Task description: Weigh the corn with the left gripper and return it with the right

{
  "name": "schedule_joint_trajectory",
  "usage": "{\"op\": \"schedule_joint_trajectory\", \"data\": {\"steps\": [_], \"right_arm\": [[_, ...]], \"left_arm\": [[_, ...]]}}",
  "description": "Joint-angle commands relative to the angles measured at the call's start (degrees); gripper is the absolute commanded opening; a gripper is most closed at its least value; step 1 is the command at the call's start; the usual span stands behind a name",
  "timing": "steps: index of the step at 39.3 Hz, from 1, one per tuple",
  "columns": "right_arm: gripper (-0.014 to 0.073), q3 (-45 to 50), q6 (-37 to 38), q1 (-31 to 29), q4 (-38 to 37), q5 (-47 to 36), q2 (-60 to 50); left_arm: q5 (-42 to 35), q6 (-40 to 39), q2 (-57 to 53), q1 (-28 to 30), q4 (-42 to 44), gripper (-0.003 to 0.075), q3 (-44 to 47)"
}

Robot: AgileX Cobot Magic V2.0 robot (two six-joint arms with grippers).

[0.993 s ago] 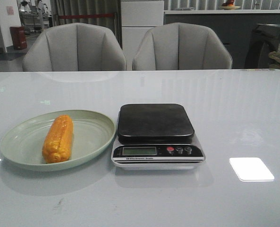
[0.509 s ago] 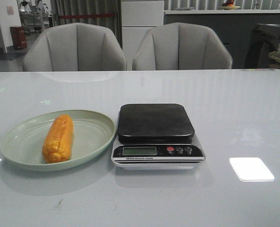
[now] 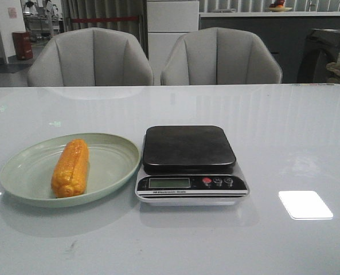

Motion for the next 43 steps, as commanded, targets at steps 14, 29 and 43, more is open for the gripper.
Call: {"op": "schedule_joint_trajectory", "data": {"steps": [14, 29, 43], "right_arm": [[0.0167, 6.19, 4.19, -11.54, -7.18, -11.73, -0.7], [0.0167, 16.63, 10.79, -15.73, -12.05, -24.51, -0.87], [0.0167, 17.41, 10.74, -15.73, -12.05, -24.74, -0.87]], "left_arm": [[-4.76, -0.29, -1.26, 0.11, -0.62, 0.0114, 1.76], [-4.76, -0.29, -1.26, 0.11, -0.62, 0.0114, 1.76], [-4.76, -0.29, -1.15, 0.11, -0.62, 0.0114, 1.76]]}}
